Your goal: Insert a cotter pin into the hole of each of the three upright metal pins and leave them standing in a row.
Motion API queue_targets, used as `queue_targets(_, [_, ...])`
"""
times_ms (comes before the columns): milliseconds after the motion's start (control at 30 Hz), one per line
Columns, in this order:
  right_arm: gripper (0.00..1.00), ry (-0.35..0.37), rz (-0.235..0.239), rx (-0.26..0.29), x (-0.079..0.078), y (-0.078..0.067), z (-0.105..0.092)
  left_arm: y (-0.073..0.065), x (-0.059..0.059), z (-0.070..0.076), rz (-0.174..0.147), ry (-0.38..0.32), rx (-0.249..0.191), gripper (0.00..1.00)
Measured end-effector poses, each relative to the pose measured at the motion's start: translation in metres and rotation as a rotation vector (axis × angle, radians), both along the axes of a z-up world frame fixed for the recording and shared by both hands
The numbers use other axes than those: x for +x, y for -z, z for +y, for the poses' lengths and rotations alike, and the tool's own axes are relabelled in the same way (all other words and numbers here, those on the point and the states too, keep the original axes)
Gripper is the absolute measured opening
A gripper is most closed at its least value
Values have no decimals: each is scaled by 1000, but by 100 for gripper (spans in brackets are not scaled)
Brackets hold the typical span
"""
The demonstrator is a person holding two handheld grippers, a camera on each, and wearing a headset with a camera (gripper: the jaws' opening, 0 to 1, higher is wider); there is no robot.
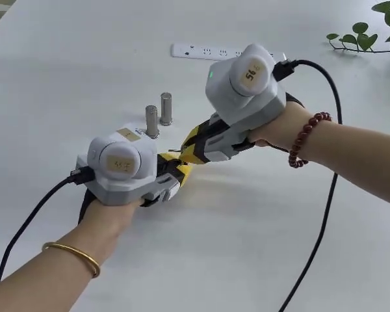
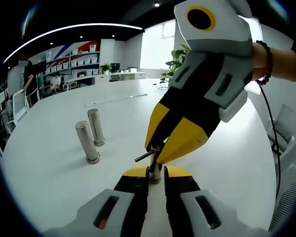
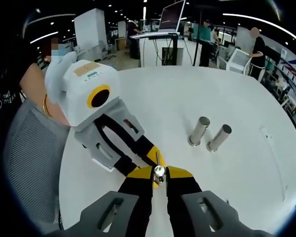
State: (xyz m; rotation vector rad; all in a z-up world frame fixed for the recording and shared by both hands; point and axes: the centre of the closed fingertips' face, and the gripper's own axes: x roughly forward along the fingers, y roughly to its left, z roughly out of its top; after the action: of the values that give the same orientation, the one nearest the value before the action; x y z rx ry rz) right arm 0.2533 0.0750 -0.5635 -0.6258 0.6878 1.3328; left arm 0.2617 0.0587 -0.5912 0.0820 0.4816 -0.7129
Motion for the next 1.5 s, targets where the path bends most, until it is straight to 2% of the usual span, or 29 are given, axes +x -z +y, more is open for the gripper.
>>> queue_targets(133, [4, 9, 5, 9, 3, 0, 1, -1, -1, 1, -1, 5, 6, 16])
queue_targets(233, [4, 10, 6, 14, 0, -1, 3, -4, -4, 5, 15, -5, -7, 23])
queue_targets(300, [4, 15, 9, 15, 0, -1, 3, -6, -6, 8, 14, -2, 2, 26])
queue_targets(467, [4, 10, 5, 11, 1, -5, 8, -11, -9, 24, 18, -22, 17, 38])
queue_targets(600, [4, 6, -3, 13, 8, -8, 12, -18, -12, 34, 16, -31, 25, 46])
queue_targets(733, [4, -5, -7, 9, 11, -10, 19, -27, -17, 43, 10, -37, 14, 53])
queue_targets(967, [4, -28, -3, 2, 13, -9, 33, -43, -25, 52, -8, -49, -3, 61])
queue_targets(1200, [4, -39, 7, -2, 20, -7, 43, -53, -29, 58, -9, -54, -2, 69])
queue_targets(1233, [4, -40, 8, -3, 17, -6, 44, -55, -30, 59, -11, -56, -3, 70])
queue_targets(1333, [4, -47, 11, -7, 20, -4, 49, -57, -30, 63, -21, -65, 8, 74])
queue_targets(1500, [4, -53, 16, -11, 23, -1, 53, -55, -32, 67, -16, -69, 17, 78])
